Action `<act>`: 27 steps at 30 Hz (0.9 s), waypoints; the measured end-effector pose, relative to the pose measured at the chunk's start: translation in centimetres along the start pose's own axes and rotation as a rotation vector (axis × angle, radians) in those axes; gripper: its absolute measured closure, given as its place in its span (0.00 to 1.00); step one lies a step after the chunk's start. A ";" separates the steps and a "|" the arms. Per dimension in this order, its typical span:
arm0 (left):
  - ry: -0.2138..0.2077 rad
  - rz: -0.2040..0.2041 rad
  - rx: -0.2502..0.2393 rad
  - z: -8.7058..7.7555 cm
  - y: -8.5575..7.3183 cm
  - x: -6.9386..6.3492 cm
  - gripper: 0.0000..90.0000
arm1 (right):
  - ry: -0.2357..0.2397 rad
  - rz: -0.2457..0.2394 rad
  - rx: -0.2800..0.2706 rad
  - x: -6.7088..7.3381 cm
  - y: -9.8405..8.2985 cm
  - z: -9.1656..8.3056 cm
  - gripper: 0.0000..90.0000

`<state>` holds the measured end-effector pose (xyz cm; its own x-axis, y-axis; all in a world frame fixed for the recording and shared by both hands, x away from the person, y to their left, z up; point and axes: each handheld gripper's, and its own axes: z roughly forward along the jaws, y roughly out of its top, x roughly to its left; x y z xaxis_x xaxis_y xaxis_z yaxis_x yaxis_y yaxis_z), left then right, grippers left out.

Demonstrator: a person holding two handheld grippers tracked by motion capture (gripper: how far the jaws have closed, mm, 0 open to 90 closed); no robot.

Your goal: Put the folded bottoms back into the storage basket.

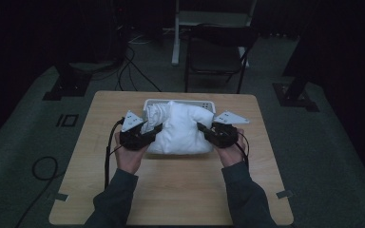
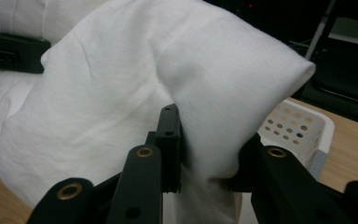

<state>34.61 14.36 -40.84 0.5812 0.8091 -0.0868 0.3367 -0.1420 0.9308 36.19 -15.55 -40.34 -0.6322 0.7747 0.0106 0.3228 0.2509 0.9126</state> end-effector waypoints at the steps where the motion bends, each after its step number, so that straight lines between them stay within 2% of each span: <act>1: 0.000 -0.001 0.001 0.1 0.1 0.1 0.66 | -0.002 0.001 0.001 -0.1 0.0 0.1 0.80; 12: 0.009 0.007 -0.007 1.0 0.8 0.3 0.66 | -0.018 0.013 -0.001 -0.9 0.5 0.6 0.80; 27: 0.026 -0.002 -0.011 2.3 1.6 1.1 0.66 | -0.041 0.030 -0.004 -1.9 1.3 1.6 0.80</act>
<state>37.51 13.67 -40.27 0.5608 0.8241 -0.0794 0.3299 -0.1345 0.9344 38.94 -15.73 -39.82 -0.5930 0.8049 0.0214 0.3380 0.2247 0.9140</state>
